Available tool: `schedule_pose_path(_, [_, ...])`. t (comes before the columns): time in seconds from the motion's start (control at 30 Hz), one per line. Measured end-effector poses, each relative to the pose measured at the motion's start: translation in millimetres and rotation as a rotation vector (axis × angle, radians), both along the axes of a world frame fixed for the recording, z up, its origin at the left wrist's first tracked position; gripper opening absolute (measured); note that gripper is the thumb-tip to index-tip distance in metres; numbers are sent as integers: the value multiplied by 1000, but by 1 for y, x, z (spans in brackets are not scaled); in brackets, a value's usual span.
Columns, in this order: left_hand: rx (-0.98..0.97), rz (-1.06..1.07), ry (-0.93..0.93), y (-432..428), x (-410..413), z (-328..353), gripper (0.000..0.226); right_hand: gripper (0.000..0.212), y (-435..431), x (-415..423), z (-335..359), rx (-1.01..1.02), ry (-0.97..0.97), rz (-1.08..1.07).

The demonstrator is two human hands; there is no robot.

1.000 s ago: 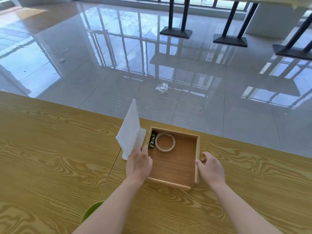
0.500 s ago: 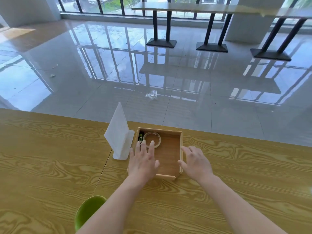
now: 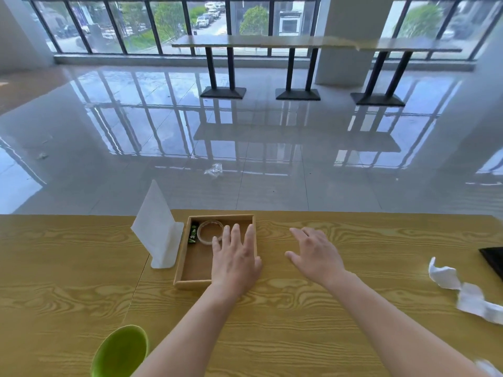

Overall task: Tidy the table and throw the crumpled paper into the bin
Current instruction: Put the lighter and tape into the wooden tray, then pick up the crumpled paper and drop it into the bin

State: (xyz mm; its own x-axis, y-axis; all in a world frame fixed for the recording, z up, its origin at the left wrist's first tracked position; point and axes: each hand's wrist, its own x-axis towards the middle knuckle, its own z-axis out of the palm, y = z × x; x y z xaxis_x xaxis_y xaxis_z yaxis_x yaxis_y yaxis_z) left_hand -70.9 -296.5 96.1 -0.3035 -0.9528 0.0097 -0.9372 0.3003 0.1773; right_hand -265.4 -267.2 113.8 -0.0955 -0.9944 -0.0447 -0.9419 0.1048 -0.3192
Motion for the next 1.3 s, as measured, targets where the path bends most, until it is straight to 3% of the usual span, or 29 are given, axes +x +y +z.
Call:
schedule_pose_path(0.67, [-65,-382,91,63,-42,36,80,61,133,-21,36,-34,59,-343])
schedule_pose_path(1.07, [-19,-513,65,146,-168,20,80,60,248,-130,9,-35,-47,-528])
schedule_pose_path(1.3, [103,-504,64,215,-254,-9,78,53,315,-221,-24,-1,-143,-564])
